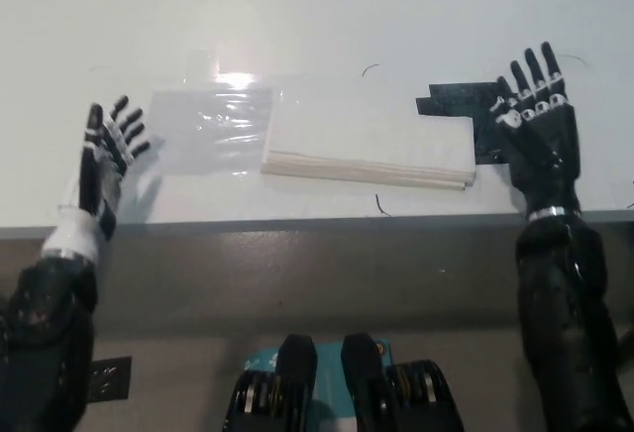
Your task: A stack of napkins is kept in the middle of the table close to the robot and the robot places both its hands sideways on the stack. Then it moves its hands away from each other while pressing down on the napkins to make them smooth
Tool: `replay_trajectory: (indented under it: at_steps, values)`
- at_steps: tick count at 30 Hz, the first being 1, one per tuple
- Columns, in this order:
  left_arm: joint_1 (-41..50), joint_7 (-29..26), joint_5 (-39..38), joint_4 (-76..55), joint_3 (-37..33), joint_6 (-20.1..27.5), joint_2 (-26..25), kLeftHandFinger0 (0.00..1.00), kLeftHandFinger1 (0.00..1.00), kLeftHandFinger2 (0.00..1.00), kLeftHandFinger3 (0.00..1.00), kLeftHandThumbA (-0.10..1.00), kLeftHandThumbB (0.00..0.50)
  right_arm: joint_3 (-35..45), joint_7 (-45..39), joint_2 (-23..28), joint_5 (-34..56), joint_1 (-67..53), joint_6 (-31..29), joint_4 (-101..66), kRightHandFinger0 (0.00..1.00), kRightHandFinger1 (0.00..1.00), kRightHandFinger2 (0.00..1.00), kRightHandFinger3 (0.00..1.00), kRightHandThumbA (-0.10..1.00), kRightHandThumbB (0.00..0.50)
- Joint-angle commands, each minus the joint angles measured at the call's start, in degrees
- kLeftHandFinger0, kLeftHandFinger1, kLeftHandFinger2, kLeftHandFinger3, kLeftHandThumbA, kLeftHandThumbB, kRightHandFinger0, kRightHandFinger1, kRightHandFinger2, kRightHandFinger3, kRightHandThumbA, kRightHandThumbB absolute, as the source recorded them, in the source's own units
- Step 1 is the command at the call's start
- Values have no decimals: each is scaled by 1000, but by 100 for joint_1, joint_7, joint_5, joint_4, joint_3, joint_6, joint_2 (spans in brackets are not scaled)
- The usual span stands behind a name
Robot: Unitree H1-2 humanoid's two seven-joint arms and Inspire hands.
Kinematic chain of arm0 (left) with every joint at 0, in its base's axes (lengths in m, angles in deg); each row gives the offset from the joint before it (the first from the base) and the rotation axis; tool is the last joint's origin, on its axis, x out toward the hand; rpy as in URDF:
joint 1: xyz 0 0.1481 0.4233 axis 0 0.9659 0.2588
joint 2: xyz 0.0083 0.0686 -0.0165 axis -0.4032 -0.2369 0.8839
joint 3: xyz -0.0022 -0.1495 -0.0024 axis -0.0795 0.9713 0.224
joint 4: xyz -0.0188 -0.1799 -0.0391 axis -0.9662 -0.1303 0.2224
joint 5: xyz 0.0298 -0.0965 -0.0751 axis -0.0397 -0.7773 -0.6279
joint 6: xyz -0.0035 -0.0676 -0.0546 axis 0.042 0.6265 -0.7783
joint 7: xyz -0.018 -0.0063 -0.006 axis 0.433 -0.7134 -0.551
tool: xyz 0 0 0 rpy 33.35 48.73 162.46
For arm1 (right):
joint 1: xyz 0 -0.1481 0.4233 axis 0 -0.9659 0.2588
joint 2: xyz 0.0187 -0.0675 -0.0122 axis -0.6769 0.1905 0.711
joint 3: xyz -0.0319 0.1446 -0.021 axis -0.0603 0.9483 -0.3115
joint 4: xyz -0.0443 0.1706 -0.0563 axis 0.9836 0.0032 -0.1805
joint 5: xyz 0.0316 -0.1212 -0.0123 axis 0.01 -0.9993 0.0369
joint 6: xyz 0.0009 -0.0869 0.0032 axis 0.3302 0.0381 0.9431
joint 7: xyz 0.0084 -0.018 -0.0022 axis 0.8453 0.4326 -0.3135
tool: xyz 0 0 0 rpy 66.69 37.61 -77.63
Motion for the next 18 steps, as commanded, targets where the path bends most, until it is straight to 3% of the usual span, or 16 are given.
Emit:
replay_trajectory:
  at_steps: [1,4,7,10,12,18]
  values:
    - [778,530,170,-3308,-687,-422,-45,1000,1000,1000,1000,1000,289,-1243,179,-221,-1093,-897,1077,-5150,1000,1000,1000,1000,1000,346]
    - [1343,594,139,-4314,-882,-336,34,1000,1000,1000,1000,1000,345,-1454,-56,-261,-1312,-1681,839,-6187,1000,1000,1000,1000,1000,316]
    - [1876,584,270,-4792,-949,-35,91,1000,1000,1000,1000,1000,388,-1620,-154,-328,-1401,-2335,850,-6714,1000,1000,1000,1000,1000,337]
    - [2430,616,385,-5028,-1001,391,94,1000,1000,1000,1000,1000,365,-1800,-181,-416,-1546,-3071,945,-7122,1000,1000,1000,1000,1000,357]
    - [2665,622,425,-5156,-1036,530,89,1000,1000,1000,1000,1000,364,-1831,-278,-432,-1644,-3322,635,-7013,1000,1000,1000,1000,1000,321]
    - [3498,609,521,-5370,-1122,780,44,1000,1000,1000,1000,1000,382,-2008,-414,-366,-1636,-4055,161,-6589,1000,1000,1000,1000,1000,309]
